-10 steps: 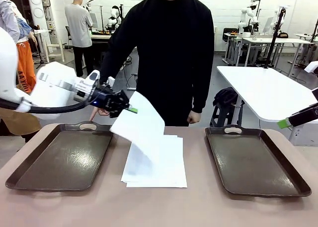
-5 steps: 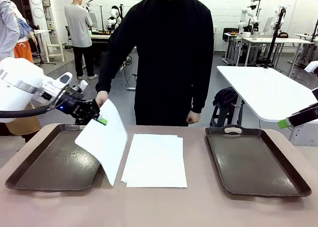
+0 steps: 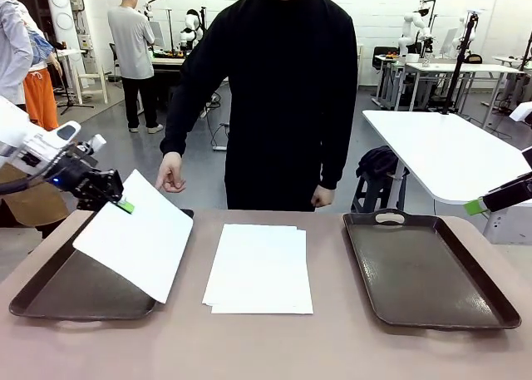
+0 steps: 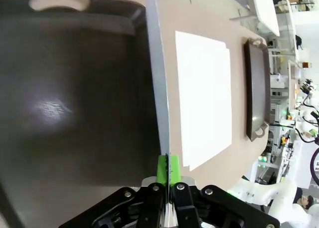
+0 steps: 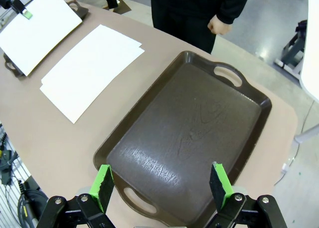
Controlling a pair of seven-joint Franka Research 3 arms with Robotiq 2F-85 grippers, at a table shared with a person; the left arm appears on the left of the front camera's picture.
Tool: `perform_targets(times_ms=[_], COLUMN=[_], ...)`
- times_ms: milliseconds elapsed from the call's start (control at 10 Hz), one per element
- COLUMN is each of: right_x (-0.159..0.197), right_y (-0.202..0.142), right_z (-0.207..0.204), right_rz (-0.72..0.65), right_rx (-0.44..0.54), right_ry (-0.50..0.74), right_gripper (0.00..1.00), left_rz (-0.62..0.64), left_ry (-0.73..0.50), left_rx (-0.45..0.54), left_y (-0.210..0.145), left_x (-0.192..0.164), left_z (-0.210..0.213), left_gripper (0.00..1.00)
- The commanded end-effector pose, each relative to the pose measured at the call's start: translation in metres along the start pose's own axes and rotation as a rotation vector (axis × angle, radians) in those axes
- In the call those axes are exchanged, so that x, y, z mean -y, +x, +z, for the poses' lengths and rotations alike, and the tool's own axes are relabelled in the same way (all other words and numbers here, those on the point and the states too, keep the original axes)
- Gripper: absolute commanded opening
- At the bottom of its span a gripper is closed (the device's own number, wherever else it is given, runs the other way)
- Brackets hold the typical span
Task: Sort the A4 documents.
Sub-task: Place the A4 Paper in the designated Handle tray.
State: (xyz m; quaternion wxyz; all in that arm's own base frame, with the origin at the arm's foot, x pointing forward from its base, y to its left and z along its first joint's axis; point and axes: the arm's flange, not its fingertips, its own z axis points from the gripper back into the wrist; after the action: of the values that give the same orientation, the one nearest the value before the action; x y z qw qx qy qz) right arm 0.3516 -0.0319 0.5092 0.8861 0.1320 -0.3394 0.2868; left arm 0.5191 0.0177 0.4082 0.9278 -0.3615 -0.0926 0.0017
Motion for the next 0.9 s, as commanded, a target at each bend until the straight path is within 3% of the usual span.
perform_targets(times_ms=[0, 300, 600, 800], right_x=[0.0, 0.0, 0.0, 0.0], right_y=[-0.001, -0.001, -0.001, -0.001], right_z=[-0.003, -0.003, -0.003, -0.003], right_rz=[-0.003, -0.003, -0.003, -0.003], right_rx=[0.004, 0.004, 0.004, 0.004], right_ry=[0.017, 0.017, 0.017, 0.017], right_gripper=[1.0, 1.0, 1.0, 1.0], left_rz=[-0.003, -0.021, -0.022, 0.01], left_ry=[0.039, 0.023, 0.054, 0.149], left_rx=[0.03, -0.048, -0.091, -0.107], left_y=[0.014, 0.033, 0.038, 0.037], left_x=[-0.01, -0.035, -0.038, -0.038], left_z=[0.02, 0.021, 0.013, 0.016], left_gripper=[0.01, 0.01, 0.01, 0.01])
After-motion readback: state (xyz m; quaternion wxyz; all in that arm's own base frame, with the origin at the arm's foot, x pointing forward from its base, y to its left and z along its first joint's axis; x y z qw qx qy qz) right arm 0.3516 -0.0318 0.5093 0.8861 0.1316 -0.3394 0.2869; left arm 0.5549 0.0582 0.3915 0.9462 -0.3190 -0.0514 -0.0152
